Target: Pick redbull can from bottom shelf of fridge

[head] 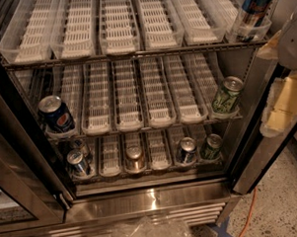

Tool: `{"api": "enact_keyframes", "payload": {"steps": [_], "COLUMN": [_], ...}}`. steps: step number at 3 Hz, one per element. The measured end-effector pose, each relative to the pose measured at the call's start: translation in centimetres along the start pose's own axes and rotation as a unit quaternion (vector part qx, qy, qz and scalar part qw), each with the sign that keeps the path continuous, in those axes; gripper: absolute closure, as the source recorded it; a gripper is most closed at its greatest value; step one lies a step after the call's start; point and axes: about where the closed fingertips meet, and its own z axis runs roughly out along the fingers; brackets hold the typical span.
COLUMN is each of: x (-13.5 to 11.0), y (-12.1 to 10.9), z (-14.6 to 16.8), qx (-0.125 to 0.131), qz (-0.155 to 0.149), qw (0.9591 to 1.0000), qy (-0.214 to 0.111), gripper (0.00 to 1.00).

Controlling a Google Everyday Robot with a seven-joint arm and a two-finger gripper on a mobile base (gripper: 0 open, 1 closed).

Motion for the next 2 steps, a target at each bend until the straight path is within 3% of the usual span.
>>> {"api": "enact_keyframes", "payload": {"steps": [2], "x": [-0.47], "y": [0.06], "z": [-0.16], "qx": [-0.004], "qz": [0.002], "qw": [0.9998], "qy": [-0.019], "gripper": [0.00]}}
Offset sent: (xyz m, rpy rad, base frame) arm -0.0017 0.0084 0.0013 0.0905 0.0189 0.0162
